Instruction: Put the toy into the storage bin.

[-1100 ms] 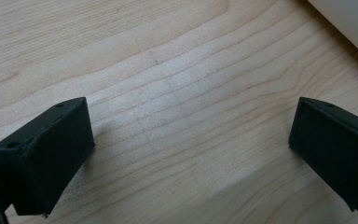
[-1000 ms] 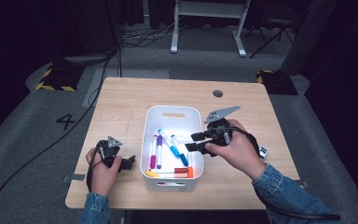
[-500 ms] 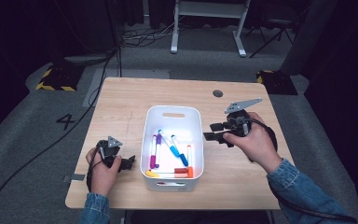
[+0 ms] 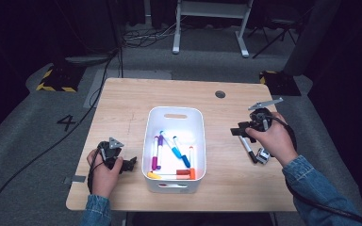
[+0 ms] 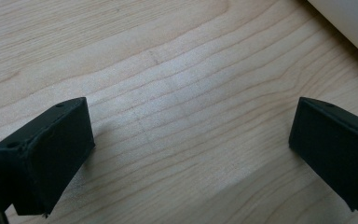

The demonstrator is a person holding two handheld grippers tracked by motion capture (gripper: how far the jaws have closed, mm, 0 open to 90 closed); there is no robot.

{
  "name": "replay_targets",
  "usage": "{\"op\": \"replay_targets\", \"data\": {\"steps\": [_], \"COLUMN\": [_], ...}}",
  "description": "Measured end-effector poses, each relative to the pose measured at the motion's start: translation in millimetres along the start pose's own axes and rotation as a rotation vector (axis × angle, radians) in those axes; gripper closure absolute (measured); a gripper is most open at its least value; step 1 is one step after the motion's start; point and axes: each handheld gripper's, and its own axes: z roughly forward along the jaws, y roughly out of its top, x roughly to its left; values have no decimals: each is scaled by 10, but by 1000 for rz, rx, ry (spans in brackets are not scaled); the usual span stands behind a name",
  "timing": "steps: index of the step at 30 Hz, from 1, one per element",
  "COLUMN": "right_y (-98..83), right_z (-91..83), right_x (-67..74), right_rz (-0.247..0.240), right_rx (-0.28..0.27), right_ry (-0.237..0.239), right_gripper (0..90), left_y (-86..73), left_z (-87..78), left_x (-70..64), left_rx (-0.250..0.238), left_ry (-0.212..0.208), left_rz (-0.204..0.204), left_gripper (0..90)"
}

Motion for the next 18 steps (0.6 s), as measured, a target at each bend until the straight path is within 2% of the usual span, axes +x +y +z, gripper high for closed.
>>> {"op": "replay_targets", "data": {"steps": [1,6,10,14,18], "right_y": [-38,-135,-181,-253,-336], "right_z": [36,169,288,449,574], "right_x": [-87,-268,-373,-477,-571], "right_rz": [15,28,35,38,66], "right_rx": [17,73,127,202,249], "right_ry": [-22,-69,-95,-145,-159], "right_gripper": [507,529,551,572,599], "left_y": [0,0,0,0,0], "left_z": [0,0,0,0,0], "left_x": [0,0,0,0,0], "left_rx": [-1,0,0,0,0], "left_ry": [1,0,0,0,0], "left_rz": [0,0,0,0,0], "left_gripper": [0,0,0,0,0]}}
